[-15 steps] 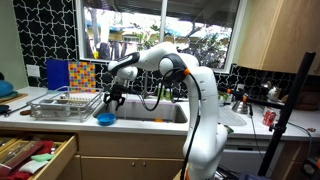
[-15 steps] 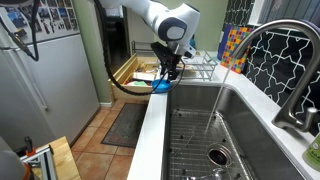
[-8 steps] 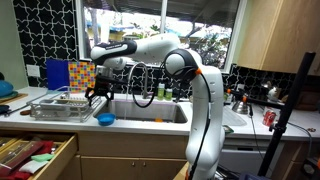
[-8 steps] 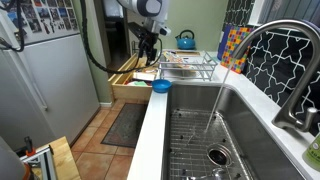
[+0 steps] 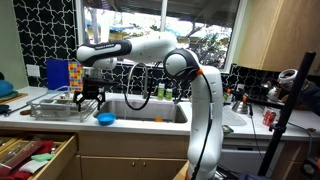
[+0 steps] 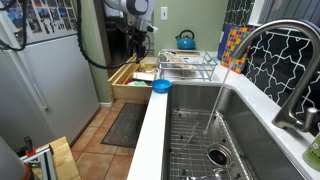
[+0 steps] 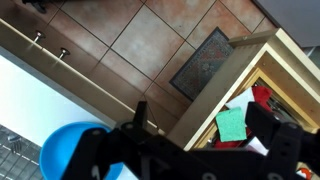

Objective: Rinse the the blue bowl with running water, remove the white sponge from the drawer and use it to wipe the blue bowl

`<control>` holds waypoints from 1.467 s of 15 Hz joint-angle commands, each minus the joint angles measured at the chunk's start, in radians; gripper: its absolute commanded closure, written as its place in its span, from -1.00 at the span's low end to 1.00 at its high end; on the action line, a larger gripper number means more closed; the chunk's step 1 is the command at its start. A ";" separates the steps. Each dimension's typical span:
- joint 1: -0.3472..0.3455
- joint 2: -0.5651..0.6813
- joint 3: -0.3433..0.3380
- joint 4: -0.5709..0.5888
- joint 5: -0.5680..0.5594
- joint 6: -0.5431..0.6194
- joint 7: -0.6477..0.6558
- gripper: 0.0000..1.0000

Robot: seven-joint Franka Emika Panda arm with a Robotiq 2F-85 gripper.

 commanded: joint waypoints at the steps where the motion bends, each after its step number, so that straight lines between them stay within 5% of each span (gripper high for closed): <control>1: 0.014 0.023 0.005 0.021 -0.024 -0.015 0.008 -1.00; 7: 0.166 0.260 0.066 0.124 -0.272 0.108 -0.026 -1.00; 14: 0.318 0.511 0.039 0.321 -0.512 0.297 -0.131 -1.00; 15: 0.299 0.440 0.044 0.238 -0.457 0.277 -0.086 -1.00; 22: 0.310 0.504 0.053 0.283 -0.456 0.342 -0.121 -1.00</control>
